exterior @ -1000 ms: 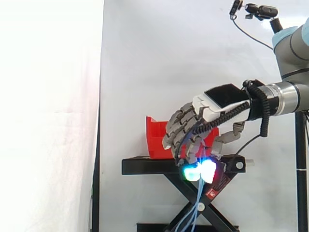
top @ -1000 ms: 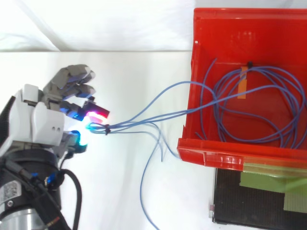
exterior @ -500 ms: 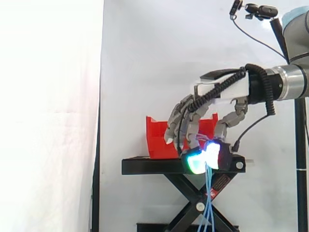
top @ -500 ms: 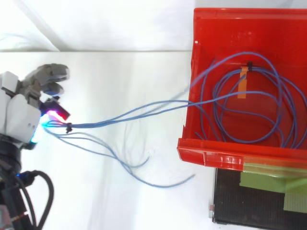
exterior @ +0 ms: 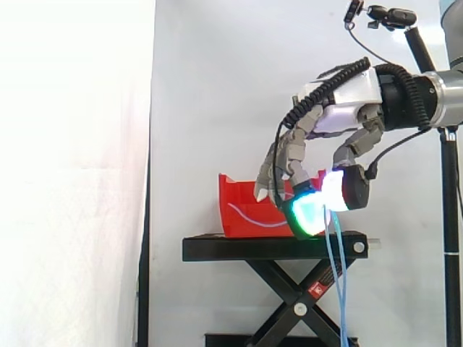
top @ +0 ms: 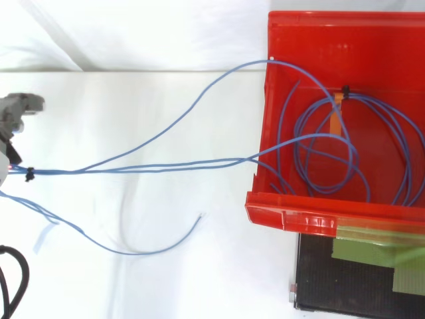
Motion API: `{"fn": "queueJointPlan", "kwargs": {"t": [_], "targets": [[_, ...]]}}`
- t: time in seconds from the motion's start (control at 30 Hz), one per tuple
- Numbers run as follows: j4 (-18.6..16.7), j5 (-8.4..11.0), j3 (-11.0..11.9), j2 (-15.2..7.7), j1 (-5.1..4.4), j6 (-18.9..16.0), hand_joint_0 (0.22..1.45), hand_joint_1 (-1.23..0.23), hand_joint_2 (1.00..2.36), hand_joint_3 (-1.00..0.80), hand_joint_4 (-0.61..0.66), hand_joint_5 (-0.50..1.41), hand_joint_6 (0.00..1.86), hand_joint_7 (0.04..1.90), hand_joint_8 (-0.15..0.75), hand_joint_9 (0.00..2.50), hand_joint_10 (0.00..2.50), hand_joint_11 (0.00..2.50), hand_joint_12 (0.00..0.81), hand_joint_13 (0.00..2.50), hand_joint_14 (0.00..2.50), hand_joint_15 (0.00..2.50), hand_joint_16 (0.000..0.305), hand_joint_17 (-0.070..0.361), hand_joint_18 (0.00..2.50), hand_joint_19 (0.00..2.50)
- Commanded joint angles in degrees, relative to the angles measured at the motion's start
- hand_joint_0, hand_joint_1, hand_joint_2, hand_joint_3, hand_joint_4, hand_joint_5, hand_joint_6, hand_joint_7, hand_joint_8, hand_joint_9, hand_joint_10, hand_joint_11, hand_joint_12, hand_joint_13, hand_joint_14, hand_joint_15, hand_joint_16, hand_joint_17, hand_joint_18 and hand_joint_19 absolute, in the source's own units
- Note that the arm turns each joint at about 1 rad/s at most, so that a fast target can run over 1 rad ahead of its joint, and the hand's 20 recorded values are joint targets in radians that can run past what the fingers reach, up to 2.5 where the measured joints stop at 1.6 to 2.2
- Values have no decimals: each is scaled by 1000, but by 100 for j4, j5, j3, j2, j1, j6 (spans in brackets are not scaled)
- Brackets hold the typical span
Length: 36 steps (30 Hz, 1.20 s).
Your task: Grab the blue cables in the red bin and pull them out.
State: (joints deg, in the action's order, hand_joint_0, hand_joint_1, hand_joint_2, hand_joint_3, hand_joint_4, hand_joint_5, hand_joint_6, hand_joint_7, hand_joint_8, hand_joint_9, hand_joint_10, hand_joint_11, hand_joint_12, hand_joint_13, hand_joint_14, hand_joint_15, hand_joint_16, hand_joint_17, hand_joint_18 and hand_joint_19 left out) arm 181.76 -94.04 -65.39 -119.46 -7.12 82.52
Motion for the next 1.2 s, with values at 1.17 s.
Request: {"fn": "queueJointPlan", "kwargs": {"t": [1.17], "targets": [[668, 360, -8, -15, -228, -6191, 915, -767, 1000, -1000, 53, 937, 614, 576, 220, 902, 21, 562, 286, 727, 16, 406, 33, 75, 537, 555]]}}
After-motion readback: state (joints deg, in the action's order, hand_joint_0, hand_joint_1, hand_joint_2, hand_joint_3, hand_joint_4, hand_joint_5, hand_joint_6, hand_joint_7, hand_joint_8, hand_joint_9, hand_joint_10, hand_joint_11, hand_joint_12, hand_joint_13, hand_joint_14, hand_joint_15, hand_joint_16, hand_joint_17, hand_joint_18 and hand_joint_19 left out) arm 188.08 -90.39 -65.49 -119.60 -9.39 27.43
